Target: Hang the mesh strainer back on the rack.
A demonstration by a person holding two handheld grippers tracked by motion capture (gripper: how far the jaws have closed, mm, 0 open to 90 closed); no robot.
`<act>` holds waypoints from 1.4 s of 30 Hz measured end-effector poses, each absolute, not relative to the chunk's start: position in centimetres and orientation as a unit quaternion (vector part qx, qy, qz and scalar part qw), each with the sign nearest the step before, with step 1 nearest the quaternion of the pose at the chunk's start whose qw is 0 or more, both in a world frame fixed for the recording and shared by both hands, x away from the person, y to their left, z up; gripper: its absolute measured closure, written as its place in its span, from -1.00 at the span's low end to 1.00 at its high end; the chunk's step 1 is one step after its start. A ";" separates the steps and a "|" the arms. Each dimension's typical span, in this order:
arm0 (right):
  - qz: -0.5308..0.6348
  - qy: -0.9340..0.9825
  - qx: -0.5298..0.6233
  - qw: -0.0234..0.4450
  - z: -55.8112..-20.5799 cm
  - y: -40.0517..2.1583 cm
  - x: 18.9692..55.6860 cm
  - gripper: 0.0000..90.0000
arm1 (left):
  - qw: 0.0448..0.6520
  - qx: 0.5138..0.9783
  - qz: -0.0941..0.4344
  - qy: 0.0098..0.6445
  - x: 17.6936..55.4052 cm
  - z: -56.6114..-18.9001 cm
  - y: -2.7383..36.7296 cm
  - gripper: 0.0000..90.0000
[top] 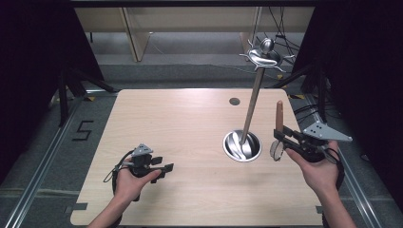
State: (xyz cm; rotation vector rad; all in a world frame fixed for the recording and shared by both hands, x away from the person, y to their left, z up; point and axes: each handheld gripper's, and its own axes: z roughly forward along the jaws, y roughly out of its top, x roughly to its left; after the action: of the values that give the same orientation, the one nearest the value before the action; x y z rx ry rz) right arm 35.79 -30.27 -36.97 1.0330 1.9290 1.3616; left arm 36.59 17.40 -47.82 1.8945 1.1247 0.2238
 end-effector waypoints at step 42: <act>0.531 0.696 0.379 0.300 -34.2 -29.9 36.0 0.55 | 0.437 0.774 0.091 0.449 36.7 -47.8 17.8 -0.12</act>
State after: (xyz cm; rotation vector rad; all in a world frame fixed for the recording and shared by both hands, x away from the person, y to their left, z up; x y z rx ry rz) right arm 35.98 -29.91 -34.16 1.0068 1.8477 1.4105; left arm 36.70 17.76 -47.81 1.9252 1.1174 0.2274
